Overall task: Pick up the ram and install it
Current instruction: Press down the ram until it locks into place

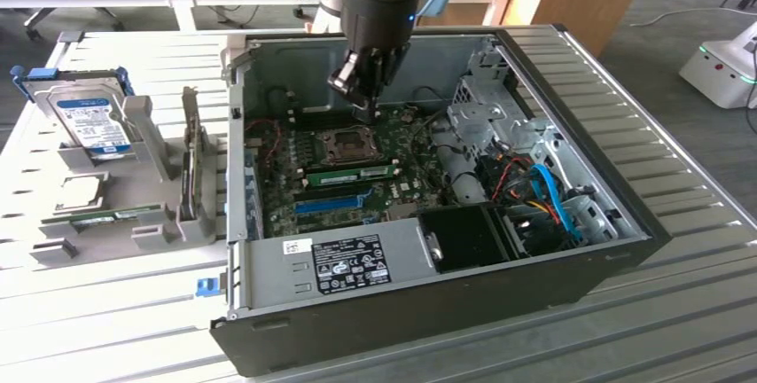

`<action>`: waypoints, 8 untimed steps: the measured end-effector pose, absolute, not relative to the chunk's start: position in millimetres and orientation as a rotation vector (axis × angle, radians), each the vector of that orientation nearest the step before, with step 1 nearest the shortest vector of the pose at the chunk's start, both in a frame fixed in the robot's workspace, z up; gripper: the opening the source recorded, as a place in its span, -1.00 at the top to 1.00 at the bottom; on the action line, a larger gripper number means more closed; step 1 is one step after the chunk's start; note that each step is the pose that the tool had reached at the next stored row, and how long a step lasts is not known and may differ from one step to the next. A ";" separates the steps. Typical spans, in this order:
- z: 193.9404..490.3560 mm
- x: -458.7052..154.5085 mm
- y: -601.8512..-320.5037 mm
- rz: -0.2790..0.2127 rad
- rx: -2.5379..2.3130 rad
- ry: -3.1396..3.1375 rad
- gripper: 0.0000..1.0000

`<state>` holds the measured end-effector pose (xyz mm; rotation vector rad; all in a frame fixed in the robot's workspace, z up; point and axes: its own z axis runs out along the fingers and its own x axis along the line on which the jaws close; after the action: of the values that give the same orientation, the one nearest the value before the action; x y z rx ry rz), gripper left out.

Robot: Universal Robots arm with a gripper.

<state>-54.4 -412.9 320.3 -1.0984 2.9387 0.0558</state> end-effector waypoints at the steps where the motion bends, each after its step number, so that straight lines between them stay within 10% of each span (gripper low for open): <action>1: 320.3 -54.4 -412.9 0.056 -1.083 2.944 0.79; 8: 320.2 -54.5 -412.9 0.055 -0.976 2.980 0.79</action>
<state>-54.5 -412.9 320.2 -0.9761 2.9801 0.0555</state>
